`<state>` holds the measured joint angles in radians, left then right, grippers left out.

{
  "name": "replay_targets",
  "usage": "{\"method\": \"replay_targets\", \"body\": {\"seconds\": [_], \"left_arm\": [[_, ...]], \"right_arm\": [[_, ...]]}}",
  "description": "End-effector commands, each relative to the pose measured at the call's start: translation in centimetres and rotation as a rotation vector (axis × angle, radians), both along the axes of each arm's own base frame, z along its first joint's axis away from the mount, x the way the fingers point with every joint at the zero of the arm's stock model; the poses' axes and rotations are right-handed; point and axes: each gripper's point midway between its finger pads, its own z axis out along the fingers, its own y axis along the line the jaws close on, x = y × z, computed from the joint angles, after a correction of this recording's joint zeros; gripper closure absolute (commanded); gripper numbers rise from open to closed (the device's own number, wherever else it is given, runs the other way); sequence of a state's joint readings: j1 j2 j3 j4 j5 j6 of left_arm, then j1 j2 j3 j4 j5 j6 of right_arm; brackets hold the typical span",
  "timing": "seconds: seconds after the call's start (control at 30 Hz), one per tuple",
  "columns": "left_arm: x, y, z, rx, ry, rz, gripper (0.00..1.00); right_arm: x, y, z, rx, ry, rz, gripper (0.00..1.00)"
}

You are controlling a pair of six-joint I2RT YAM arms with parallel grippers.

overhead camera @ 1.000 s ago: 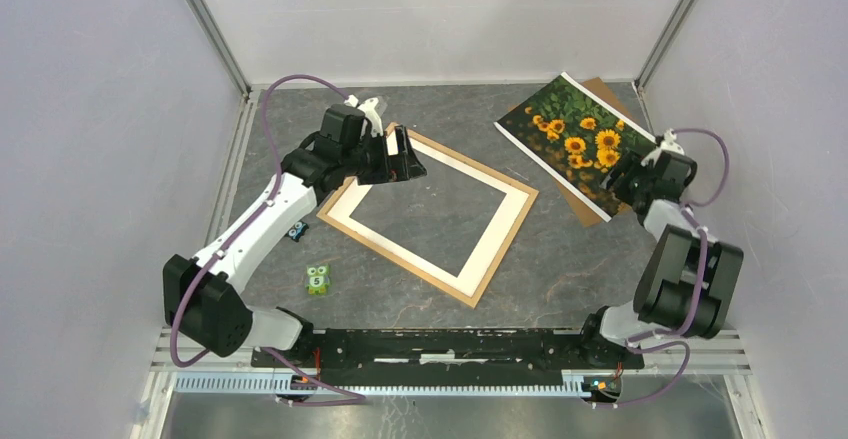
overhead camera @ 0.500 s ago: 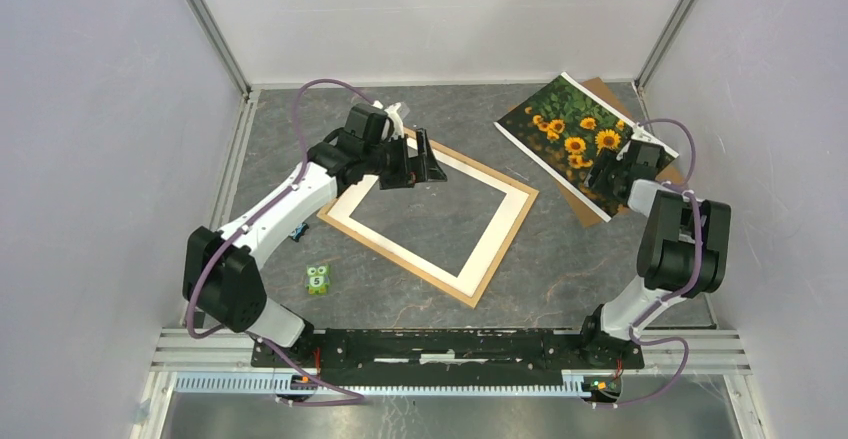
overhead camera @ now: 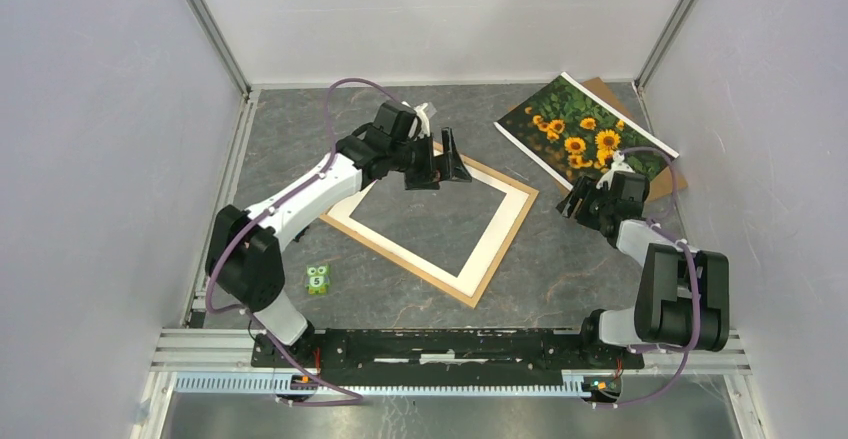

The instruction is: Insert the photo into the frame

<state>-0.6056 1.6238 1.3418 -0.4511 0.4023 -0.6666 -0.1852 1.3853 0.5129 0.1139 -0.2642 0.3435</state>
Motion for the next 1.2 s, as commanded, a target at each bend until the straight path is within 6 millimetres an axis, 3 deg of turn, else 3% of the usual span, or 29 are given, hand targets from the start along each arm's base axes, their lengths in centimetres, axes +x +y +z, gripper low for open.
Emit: {"method": "replay_targets", "body": {"seconds": [0.0, 0.13, 0.27, 0.37, 0.57, 0.7, 0.87, 1.17], "left_arm": [[2.4, -2.9, 2.1, -0.098, -0.032, 0.028, 0.0], [6.2, -5.5, 1.8, -0.187, -0.048, 0.108, 0.0], [11.4, -8.3, -0.1, -0.22, -0.059, 0.248, 0.0], [15.4, -9.5, -2.6, -0.197, -0.081, 0.392, 0.0], [21.6, -12.1, -4.6, -0.283, -0.172, 0.621, 0.08], [23.7, -13.0, -6.6, -0.283, -0.195, 0.731, 0.14], [25.4, -12.9, -8.6, -0.224, -0.275, 0.848, 0.23], [26.5, -11.8, -12.0, -0.094, -0.276, 0.987, 0.27]], "right_arm": [[0.8, 0.6, 1.5, -0.011, 0.008, 0.06, 0.3], [5.5, -1.2, 4.3, -0.073, -0.076, 0.027, 0.3], [9.3, -3.4, 4.7, -0.139, -0.052, -0.025, 0.31], [10.9, -4.8, 4.0, -0.178, -0.033, -0.071, 0.31], [11.4, -5.9, 1.3, -0.198, 0.032, -0.128, 0.34], [11.3, -6.1, 0.1, -0.189, 0.067, -0.146, 0.38], [11.5, -5.2, 0.0, -0.143, 0.062, -0.122, 0.41], [10.5, -5.5, -0.2, -0.177, 0.093, -0.111, 0.41]]}}
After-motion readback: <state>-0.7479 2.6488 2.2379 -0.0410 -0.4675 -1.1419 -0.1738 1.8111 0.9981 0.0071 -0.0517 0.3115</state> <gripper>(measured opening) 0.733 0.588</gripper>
